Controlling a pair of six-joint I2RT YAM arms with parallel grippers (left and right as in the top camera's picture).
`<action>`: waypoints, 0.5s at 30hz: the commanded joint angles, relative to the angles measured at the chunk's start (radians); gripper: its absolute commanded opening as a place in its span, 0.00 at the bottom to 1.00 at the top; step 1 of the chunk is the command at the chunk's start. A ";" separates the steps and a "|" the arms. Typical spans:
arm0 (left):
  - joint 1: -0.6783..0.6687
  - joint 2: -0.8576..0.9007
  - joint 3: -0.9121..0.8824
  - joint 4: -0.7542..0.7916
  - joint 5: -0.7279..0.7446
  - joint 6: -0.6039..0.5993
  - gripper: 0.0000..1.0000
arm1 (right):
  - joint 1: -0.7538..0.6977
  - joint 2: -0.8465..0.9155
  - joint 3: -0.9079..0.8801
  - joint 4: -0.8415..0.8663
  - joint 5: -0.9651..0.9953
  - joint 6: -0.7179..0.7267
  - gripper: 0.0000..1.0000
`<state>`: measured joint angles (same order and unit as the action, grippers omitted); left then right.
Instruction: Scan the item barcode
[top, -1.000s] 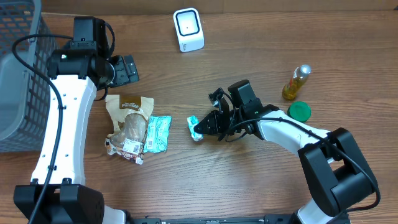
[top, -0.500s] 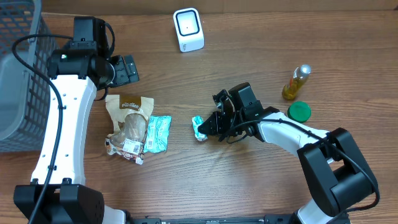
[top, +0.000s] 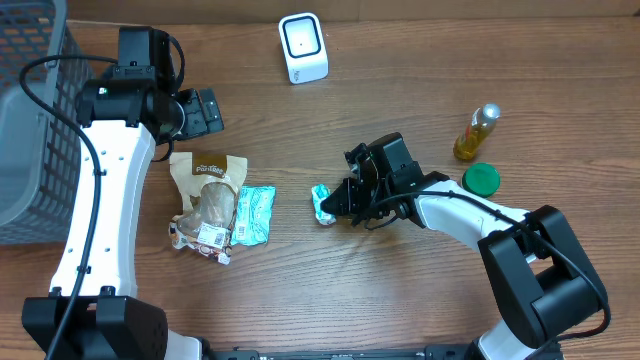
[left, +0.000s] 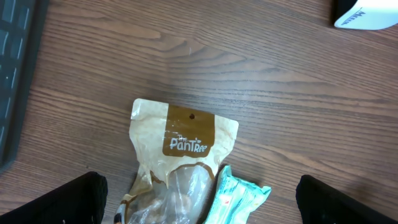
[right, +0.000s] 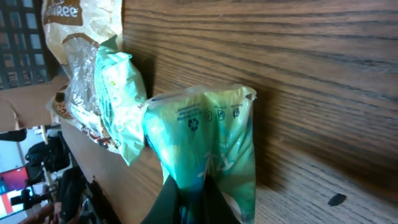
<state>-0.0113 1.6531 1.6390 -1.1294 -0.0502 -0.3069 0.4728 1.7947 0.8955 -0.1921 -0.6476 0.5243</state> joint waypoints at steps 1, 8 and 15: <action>0.002 -0.006 0.013 0.004 -0.009 0.015 0.99 | -0.003 0.003 -0.006 0.003 0.018 0.004 0.04; 0.002 -0.006 0.013 0.004 -0.009 0.015 1.00 | -0.001 0.003 -0.006 -0.004 0.008 0.074 0.04; 0.002 -0.006 0.013 0.004 -0.009 0.015 1.00 | -0.001 0.003 -0.006 -0.003 0.008 0.074 0.04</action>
<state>-0.0113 1.6531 1.6390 -1.1294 -0.0502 -0.3069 0.4728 1.7947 0.8955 -0.2012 -0.6399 0.5858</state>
